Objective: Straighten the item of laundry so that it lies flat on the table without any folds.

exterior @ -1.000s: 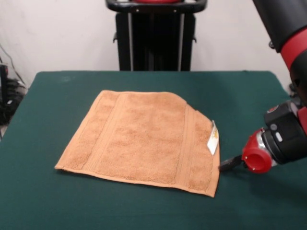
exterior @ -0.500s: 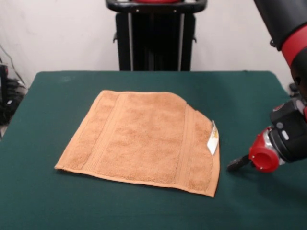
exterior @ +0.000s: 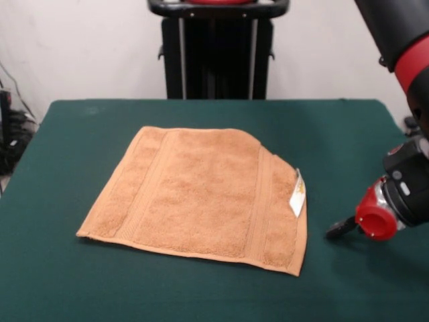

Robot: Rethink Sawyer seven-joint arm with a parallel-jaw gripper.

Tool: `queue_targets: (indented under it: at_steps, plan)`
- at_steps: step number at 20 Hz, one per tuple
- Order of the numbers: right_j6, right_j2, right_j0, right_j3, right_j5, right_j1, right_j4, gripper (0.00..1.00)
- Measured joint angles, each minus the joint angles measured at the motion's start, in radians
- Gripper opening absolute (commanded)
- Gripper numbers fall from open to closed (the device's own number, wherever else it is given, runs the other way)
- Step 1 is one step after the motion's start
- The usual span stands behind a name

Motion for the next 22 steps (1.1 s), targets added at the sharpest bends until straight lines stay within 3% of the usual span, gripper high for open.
queue_targets:
  at_steps: [10,22]
  plan:
    - [0.0,0.006,-0.001,-0.001,0.02,0.0,0.004,0.0]
    - [0.0,0.012,-0.001,-0.001,0.128,0.009,0.025,0.0]
